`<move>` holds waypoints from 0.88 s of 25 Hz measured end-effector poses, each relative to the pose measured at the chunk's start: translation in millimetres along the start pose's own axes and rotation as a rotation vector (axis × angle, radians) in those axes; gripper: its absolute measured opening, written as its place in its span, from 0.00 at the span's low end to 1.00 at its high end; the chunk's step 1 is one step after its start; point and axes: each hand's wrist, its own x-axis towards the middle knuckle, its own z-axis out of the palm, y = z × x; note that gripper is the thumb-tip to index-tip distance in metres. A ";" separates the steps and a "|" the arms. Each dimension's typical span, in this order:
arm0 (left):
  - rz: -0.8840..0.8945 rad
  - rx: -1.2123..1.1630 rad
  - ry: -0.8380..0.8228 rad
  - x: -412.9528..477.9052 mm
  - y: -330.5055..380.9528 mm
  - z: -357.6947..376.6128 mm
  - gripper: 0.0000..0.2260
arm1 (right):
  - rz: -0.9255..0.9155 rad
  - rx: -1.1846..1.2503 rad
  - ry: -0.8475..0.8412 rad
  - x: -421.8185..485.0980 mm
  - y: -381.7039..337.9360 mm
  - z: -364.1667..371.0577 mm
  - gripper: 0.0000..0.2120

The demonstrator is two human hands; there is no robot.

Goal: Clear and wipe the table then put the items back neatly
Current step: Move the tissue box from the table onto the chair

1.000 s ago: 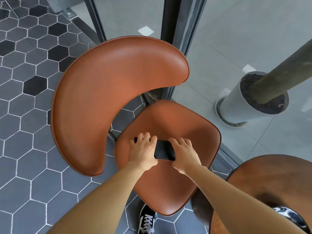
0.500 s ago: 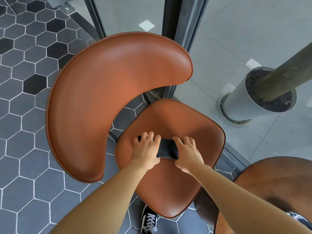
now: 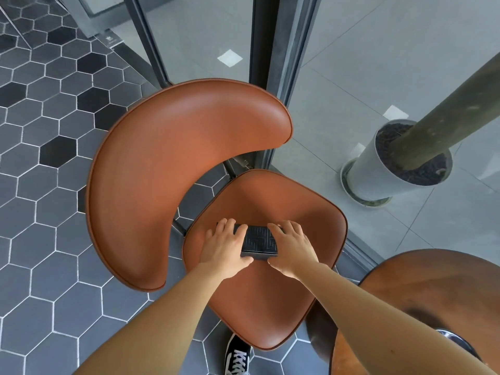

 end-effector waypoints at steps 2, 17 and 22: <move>-0.003 0.008 0.010 -3.3 1.7 -4.8 0.34 | -0.001 0.002 0.001 -3.3 -1.1 -5.6 0.37; 0.124 0.091 0.131 -94.3 56.5 -83.7 0.32 | 0.056 0.190 0.142 -139.2 -11.4 -88.1 0.37; 0.229 0.060 0.157 -133.3 97.4 -89.8 0.31 | 0.127 0.232 0.299 -223.1 -1.6 -103.2 0.32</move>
